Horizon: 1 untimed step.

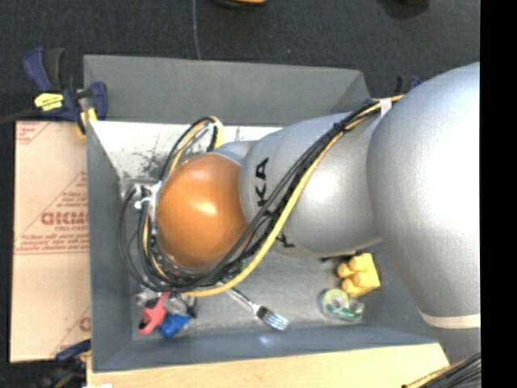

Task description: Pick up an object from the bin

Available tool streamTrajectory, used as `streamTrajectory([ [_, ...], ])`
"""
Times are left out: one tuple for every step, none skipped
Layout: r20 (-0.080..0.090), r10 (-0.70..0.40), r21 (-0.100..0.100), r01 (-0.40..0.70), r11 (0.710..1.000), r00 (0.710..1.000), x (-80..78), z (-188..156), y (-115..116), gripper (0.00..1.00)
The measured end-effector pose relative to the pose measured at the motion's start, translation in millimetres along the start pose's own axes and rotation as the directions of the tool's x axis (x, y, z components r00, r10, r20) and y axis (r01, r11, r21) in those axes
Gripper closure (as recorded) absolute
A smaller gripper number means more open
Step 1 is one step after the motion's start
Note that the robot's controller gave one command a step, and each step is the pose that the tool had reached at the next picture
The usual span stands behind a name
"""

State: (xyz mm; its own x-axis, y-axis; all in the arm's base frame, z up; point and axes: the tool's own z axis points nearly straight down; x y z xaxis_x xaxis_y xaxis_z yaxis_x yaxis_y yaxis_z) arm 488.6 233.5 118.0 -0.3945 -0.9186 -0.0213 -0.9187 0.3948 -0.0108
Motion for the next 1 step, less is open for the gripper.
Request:
streamTrajectory([
  [-0.007, 0.0, -0.008, 0.0, 1.0, 1.0, 1.3, -27.0, 1.5, 1.0],
])
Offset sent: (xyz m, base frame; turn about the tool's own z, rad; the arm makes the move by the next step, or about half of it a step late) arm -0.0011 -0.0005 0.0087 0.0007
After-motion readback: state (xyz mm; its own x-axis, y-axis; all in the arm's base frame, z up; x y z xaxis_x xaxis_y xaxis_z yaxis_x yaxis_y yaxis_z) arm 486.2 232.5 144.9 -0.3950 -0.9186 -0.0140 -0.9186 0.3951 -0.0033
